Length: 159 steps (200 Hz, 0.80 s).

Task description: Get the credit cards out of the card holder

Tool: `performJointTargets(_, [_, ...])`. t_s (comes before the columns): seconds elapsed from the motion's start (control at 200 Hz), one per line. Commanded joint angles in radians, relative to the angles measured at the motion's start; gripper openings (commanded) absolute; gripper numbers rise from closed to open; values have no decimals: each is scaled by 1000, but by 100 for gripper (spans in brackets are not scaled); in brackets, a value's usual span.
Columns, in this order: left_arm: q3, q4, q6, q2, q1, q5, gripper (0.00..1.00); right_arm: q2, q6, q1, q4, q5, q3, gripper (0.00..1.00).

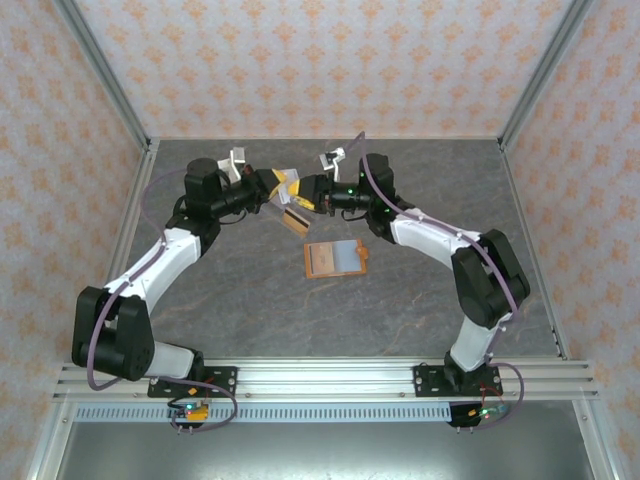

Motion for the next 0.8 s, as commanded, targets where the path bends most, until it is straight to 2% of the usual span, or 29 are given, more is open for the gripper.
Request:
performJointTargets(0.0, [-18, 65, -50, -26, 1, -77, 0, -46, 109, 4, 194, 85, -39, 22])
performJointTargets(0.22, [-36, 31, -31, -31, 4, -100, 0, -57, 85, 4, 130, 128, -41, 13])
performJointTargets(0.37, [-51, 21, -22, -32, 4, -117, 0, -51, 33, 4, 34, 139, -11, 0])
performJointTargets(0.435, [-48, -31, 0, -35, 5, -138, 17, -52, -67, 4, -93, 156, 17, 0])
performJointTargets(0.5, [-45, -132, 39, -49, 11, -191, 43, -51, -202, 4, -237, 183, 53, 0])
performJointTargets(0.556, [-43, -216, 70, -61, 19, -236, 56, -47, -315, 6, -366, 222, 83, 0])
performJointTargets(0.671, [-36, -357, 125, -72, 45, -291, 73, -22, -565, 13, -593, 294, 167, 0])
performJointTargets(0.791, [-8, -533, 220, -86, 53, -407, 84, 37, -809, 33, -791, 380, 286, 0])
